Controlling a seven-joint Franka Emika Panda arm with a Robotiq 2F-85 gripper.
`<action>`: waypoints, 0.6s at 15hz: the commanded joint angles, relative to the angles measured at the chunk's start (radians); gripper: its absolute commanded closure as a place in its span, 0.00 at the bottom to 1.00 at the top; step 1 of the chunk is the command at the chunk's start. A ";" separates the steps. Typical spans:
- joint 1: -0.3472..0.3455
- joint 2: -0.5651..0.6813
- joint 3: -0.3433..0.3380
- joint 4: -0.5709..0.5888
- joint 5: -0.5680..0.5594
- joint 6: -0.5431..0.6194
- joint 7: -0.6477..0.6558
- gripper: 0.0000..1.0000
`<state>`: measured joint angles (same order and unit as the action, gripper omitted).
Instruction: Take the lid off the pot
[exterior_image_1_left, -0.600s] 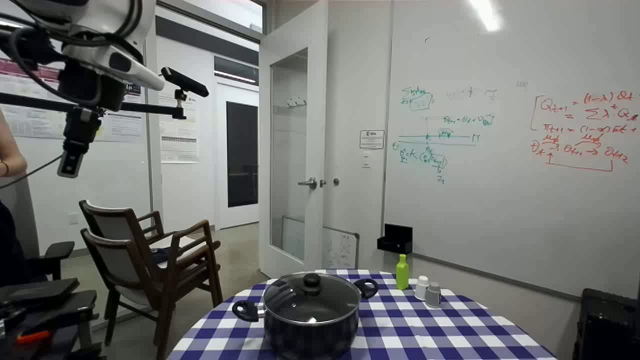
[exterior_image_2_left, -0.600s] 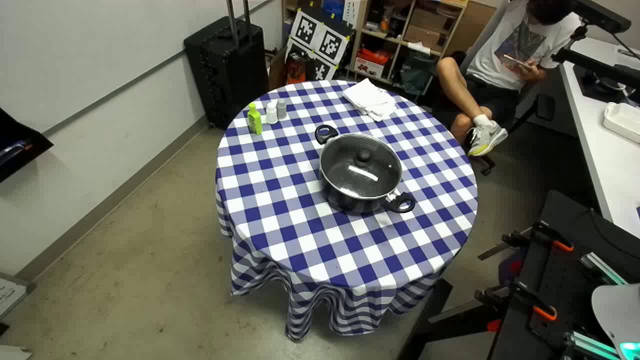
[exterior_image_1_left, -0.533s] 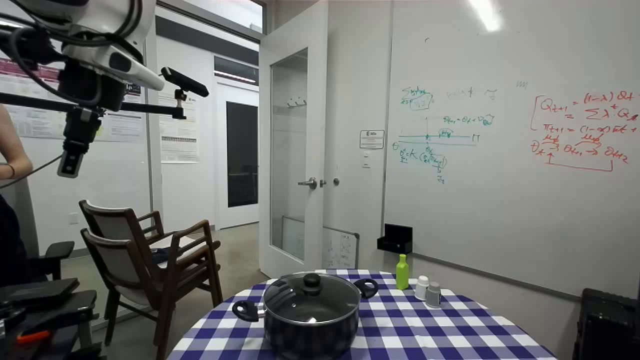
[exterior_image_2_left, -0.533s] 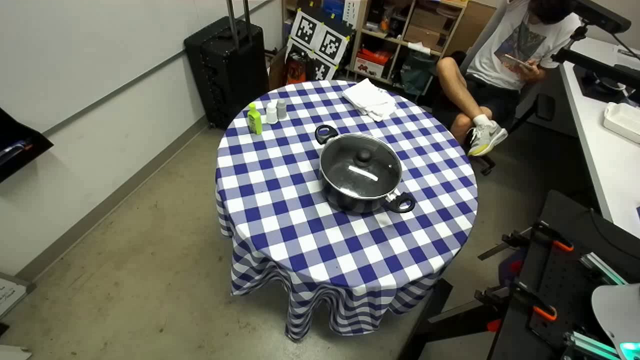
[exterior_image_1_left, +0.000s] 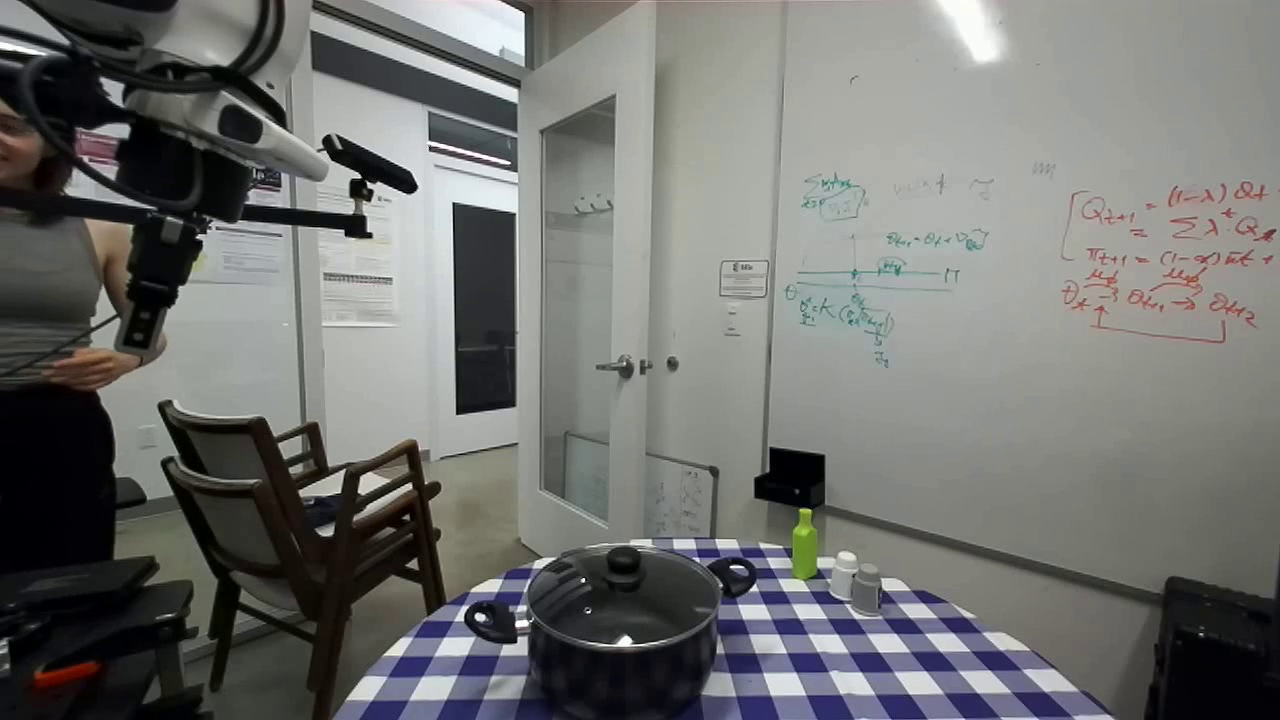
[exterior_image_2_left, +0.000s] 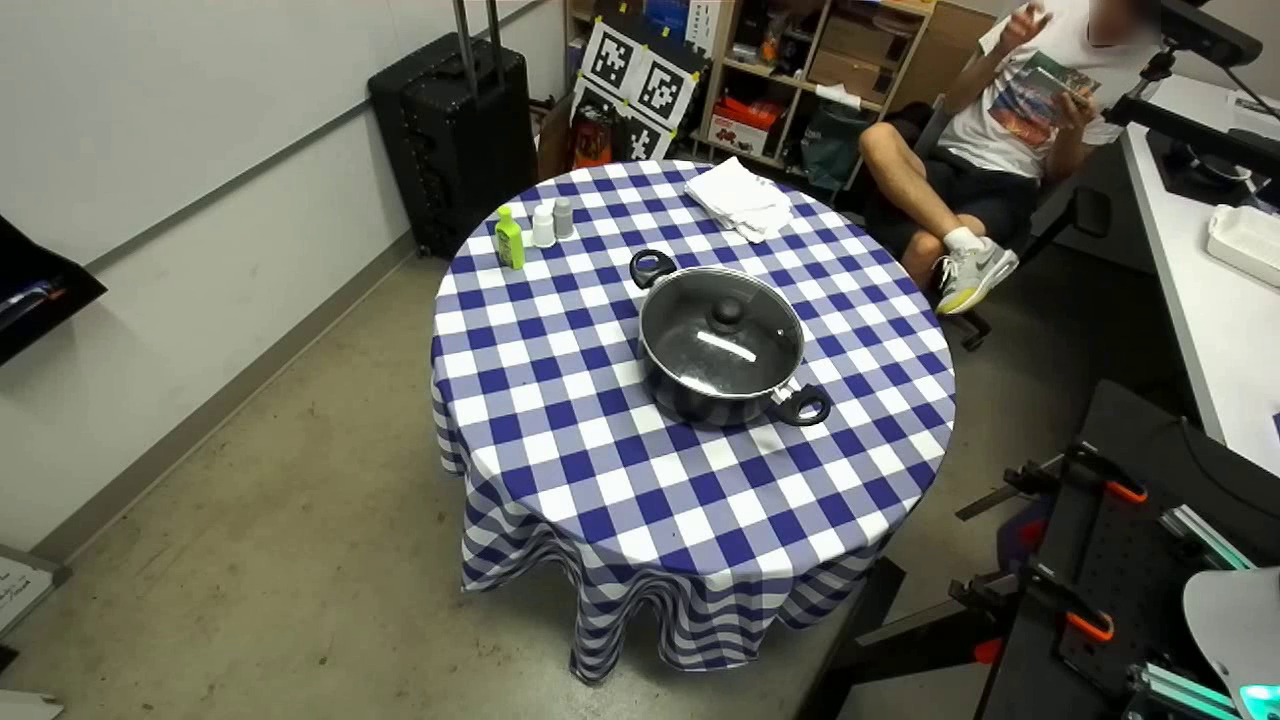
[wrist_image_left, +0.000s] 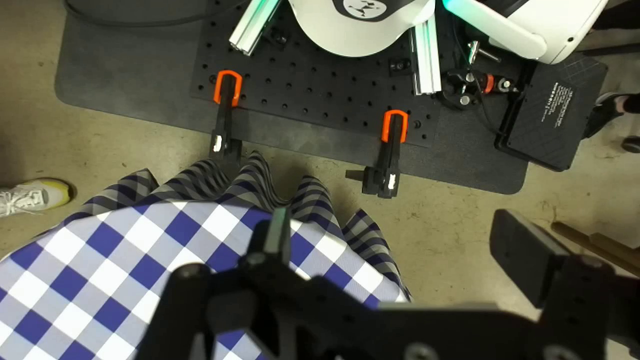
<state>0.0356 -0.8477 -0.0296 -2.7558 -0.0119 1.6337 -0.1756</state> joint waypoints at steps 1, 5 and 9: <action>0.006 0.000 -0.005 0.002 -0.003 -0.003 0.004 0.00; 0.006 0.000 -0.005 0.002 -0.003 -0.003 0.004 0.00; -0.014 0.069 -0.022 0.014 -0.082 0.035 -0.037 0.00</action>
<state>0.0300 -0.8368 -0.0311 -2.7558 -0.0368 1.6354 -0.1757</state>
